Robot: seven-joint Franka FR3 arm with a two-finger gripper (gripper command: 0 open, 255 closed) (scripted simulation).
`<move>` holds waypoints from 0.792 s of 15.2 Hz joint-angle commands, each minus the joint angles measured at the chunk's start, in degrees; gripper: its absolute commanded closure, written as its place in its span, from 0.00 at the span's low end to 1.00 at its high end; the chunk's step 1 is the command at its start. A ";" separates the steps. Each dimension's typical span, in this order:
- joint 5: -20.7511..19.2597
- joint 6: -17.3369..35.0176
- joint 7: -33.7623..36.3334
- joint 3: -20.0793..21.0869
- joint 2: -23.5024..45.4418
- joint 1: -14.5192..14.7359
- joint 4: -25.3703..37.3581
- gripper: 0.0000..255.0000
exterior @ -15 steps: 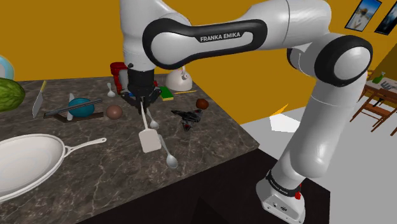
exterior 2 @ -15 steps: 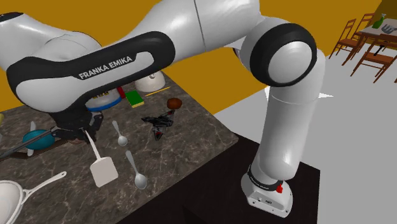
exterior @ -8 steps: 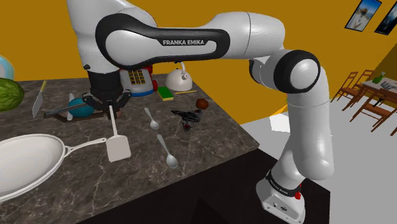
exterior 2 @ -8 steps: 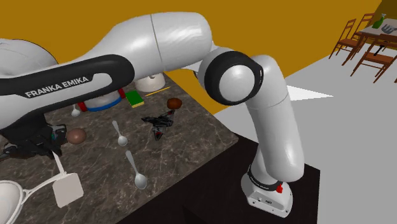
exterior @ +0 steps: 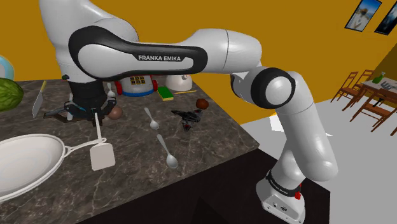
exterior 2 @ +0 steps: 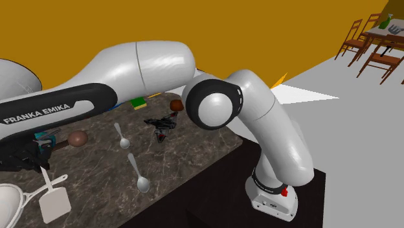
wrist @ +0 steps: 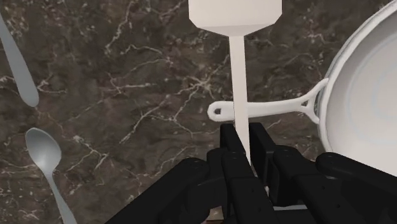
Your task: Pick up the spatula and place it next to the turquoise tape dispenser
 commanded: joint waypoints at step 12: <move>-0.36 10.40 2.01 -0.01 -0.53 -2.49 -11.60 1.00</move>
